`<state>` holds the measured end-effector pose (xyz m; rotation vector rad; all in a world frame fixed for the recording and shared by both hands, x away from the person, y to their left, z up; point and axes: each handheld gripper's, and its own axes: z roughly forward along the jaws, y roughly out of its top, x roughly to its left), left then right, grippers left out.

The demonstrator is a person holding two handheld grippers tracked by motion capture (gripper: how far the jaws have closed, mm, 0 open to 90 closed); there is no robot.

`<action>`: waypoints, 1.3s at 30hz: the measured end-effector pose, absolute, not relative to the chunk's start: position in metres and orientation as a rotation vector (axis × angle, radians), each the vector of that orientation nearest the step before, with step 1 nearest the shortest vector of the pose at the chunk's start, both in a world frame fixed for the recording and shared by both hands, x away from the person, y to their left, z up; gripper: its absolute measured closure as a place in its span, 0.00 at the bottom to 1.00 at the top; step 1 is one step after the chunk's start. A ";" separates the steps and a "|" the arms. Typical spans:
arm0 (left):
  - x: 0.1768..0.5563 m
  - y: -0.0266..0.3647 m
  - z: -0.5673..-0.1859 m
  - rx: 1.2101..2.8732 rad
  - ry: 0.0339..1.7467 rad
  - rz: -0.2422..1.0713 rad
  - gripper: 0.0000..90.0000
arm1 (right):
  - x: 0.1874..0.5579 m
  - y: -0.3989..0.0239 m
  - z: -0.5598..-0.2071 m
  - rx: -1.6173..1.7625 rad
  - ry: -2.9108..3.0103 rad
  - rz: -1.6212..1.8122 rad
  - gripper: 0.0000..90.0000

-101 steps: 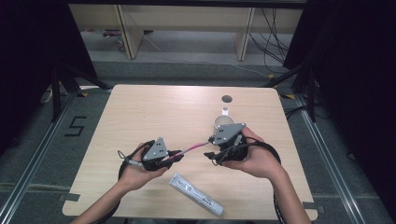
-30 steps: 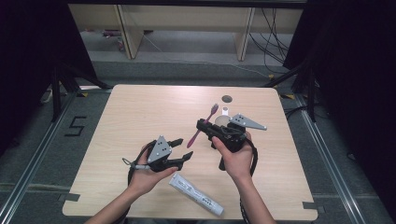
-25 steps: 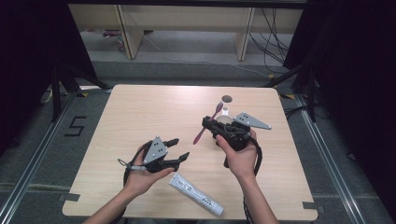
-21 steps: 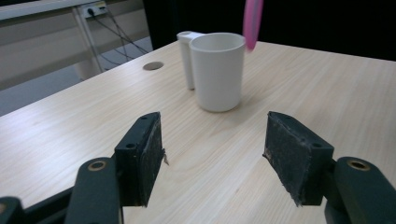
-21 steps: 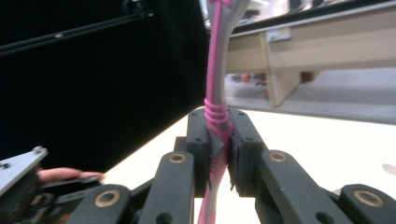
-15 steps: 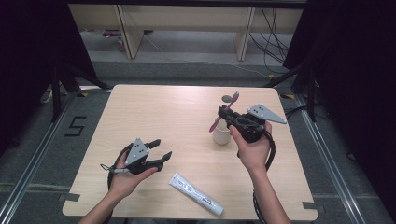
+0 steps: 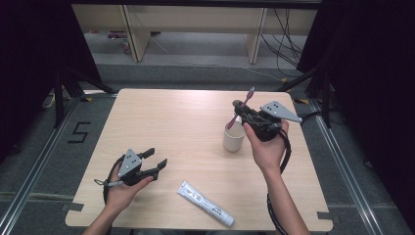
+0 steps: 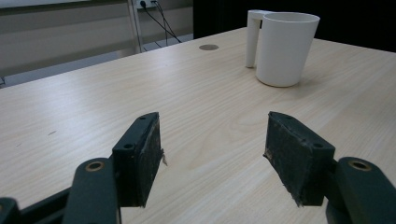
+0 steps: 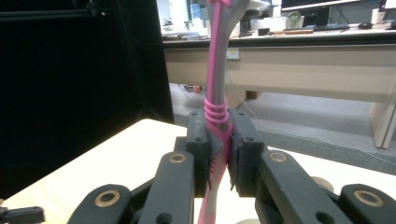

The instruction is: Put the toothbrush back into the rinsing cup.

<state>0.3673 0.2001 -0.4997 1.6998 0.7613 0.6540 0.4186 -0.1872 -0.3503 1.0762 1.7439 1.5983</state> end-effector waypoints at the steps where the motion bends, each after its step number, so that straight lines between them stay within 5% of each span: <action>1: 0.368 0.201 -0.501 1.691 0.763 0.658 0.40 | 0.420 -0.187 -0.350 1.076 1.735 1.599 0.89; 39: 0.368 0.203 -0.510 1.668 0.779 0.668 0.40 | 0.461 -0.195 -0.340 1.087 1.643 1.438 0.89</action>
